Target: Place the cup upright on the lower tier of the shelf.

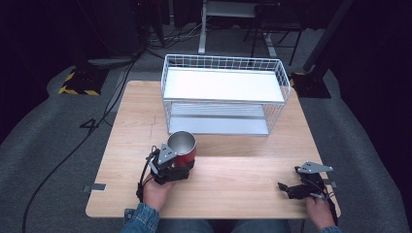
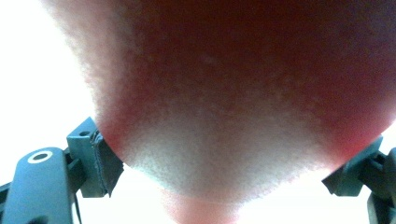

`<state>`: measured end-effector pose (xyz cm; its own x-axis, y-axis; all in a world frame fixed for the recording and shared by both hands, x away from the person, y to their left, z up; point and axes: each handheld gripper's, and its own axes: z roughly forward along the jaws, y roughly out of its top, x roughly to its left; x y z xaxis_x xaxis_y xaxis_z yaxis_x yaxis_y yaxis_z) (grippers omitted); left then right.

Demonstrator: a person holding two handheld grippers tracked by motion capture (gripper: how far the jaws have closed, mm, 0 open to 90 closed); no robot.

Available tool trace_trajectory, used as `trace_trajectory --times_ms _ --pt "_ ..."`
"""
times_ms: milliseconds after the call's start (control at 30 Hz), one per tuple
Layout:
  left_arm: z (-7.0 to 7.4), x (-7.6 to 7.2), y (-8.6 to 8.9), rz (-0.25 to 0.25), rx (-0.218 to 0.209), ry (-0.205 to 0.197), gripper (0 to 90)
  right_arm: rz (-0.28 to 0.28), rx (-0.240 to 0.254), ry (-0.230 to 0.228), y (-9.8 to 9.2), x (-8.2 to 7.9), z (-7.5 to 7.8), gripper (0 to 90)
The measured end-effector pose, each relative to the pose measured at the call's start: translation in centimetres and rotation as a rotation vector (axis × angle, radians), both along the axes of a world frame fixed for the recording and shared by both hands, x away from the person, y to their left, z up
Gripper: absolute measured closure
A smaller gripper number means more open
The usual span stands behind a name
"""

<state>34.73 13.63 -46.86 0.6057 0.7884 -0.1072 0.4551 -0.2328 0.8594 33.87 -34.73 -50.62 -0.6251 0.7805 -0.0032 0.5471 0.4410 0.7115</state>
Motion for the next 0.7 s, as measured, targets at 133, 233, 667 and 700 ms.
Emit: trace_trajectory --times_ms 133,233,667,700 --pt "0.8 0.3 -0.2 -0.013 -0.002 -0.006 17.0 0.000 0.000 0.000 0.0 0.0 0.0 0.0" --pt "1.7 0.7 -0.6 -0.021 -0.001 -0.018 17.0 0.000 0.000 0.000 0.0 0.0 0.0 0.0" --pt "3.8 2.7 -2.8 -0.071 -0.020 -0.030 17.0 0.000 0.000 0.000 0.0 0.0 0.0 0.0" --pt "3.9 2.9 -3.0 -0.074 -0.022 -0.028 17.0 0.000 0.000 0.000 0.0 0.0 0.0 0.0"
